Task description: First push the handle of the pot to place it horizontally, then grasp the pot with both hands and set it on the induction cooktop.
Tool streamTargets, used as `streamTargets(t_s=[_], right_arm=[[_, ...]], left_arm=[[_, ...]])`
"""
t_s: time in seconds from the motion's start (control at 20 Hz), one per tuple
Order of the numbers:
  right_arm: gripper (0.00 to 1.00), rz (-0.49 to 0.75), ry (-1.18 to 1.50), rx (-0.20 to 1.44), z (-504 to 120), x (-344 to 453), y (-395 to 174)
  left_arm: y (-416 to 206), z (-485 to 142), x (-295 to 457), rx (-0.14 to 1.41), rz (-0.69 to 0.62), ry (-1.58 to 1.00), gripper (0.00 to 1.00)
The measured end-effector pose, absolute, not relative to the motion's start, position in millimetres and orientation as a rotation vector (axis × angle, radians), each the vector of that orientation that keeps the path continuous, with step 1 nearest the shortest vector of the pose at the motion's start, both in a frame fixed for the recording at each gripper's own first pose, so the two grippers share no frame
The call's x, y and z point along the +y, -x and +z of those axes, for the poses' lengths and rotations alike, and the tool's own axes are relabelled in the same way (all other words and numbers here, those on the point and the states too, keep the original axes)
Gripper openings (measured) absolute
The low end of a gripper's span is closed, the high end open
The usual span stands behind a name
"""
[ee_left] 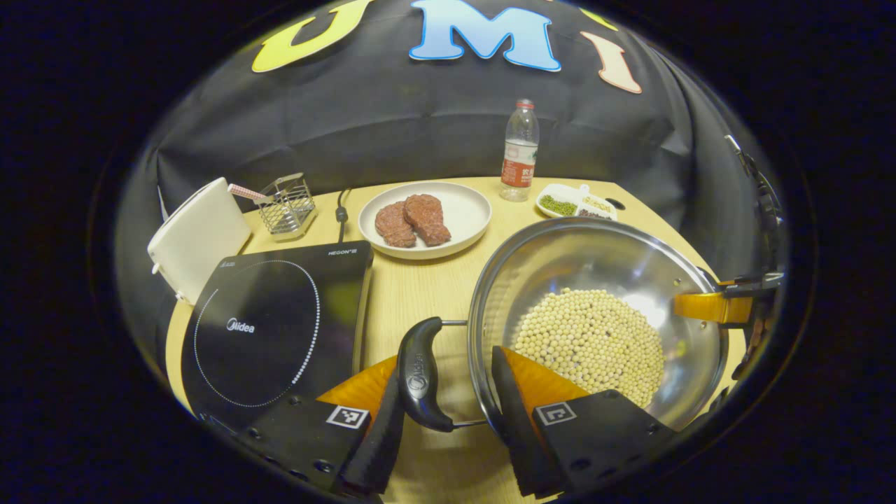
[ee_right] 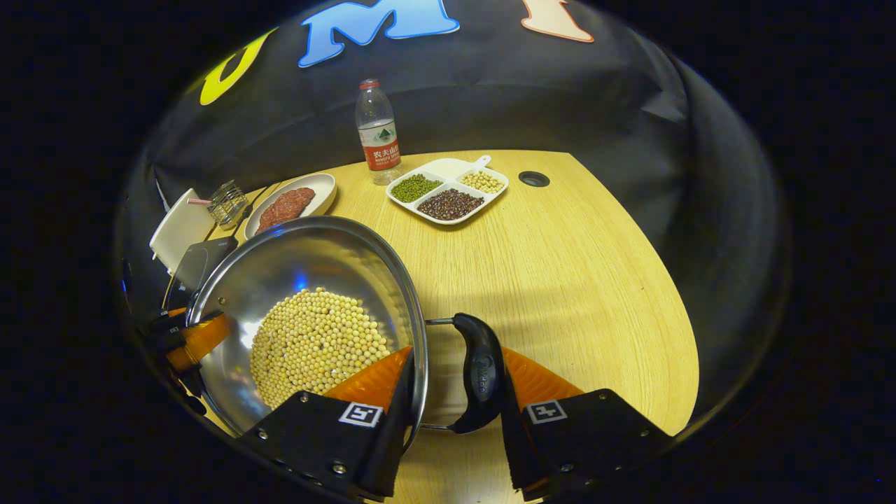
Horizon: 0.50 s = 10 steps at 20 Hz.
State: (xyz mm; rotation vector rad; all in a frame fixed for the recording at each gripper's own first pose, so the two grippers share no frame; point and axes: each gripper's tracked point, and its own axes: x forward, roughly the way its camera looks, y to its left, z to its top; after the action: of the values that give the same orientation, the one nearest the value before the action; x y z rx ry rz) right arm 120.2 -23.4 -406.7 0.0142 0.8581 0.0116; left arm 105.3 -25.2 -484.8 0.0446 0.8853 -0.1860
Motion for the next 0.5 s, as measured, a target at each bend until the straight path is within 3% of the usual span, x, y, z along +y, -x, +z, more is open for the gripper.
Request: streamTargets(t_s=[0.25, 0.45, 0.5], right_arm=[[0.60, 0.000, -0.017, 0.839, -380, -14, -110], [0.60, -0.003, -0.036, 0.828, -362, 4, -98], [0.60, -0.005, -0.040, 0.831, -358, 9, -95]], left_arm=[[-105, -457, -14, 0.857, -0.189, -0.035, 0.75], [-103, -430, 5, 0.830, -0.192, -0.047, 0.72], [-101, -425, 11, 0.829, -0.192, -0.053, 0.75]])
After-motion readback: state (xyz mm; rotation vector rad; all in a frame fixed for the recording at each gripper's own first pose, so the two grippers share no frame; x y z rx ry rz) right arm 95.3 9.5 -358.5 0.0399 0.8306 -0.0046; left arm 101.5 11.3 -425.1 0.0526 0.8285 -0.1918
